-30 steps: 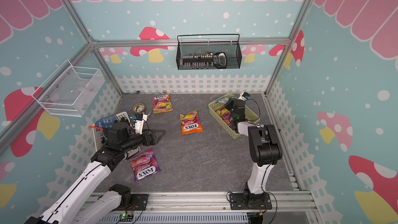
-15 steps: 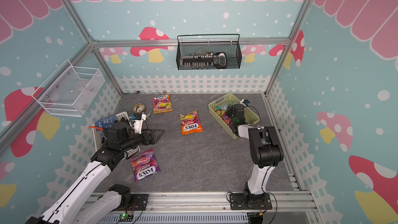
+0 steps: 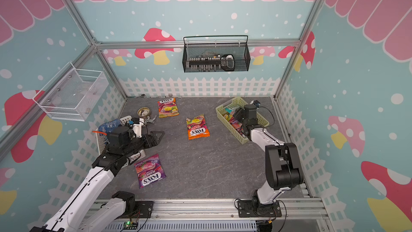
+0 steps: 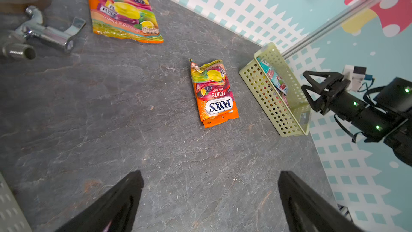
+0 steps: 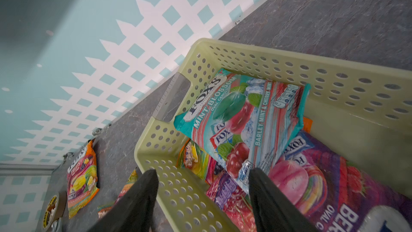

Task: Put the candies in the basket
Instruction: Place the candy in the basket.

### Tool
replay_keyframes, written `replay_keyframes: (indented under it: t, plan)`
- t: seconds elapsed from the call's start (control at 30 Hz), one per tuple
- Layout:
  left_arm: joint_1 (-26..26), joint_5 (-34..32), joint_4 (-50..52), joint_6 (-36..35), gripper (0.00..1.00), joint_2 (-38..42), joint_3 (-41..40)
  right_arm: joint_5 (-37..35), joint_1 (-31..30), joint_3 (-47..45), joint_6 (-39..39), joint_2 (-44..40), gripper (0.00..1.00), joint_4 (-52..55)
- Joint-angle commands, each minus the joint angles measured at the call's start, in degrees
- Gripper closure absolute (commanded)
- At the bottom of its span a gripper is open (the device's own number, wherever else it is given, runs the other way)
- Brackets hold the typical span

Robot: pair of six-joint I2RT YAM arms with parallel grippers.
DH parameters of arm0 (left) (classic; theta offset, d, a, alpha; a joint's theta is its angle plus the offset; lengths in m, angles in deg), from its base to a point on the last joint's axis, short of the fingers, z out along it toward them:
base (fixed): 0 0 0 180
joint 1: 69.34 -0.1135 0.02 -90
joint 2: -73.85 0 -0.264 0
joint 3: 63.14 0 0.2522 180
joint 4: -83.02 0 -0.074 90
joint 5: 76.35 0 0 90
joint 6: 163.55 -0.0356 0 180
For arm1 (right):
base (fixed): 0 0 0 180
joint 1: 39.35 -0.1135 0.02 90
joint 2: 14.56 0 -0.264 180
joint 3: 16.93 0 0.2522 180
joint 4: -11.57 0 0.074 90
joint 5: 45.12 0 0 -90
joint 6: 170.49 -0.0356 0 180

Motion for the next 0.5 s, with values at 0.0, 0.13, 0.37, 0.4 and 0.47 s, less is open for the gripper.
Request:
replay_keyframes:
  t: [0.0,0.13,0.37,0.4,0.47]
  plan:
    - [-0.6,0.6,4.1,7.4,0.01,-1.6,1.9,5.3,-0.1,-0.3,7.3,-3.5,0.25,7.4]
    - [0.2,2.7,6.2,12.2,0.12,-5.3,0.6,9.1,-2.4,-1.3,12.6,-8.1,0.19,11.4]
    - [12.0,-12.5,8.0,21.0,0.14,-6.4,-1.6,16.1,-12.3,-10.0,11.1,-14.4,0.18,7.7]
    - [13.6,-14.2,8.6,22.7,0.14,-6.9,-1.5,16.4,-14.7,-11.4,9.8,-14.5,0.19,6.1]
    - [15.9,-17.2,10.1,26.2,0.08,-7.8,-1.9,18.0,-19.2,-13.9,8.2,-14.1,0.21,1.3]
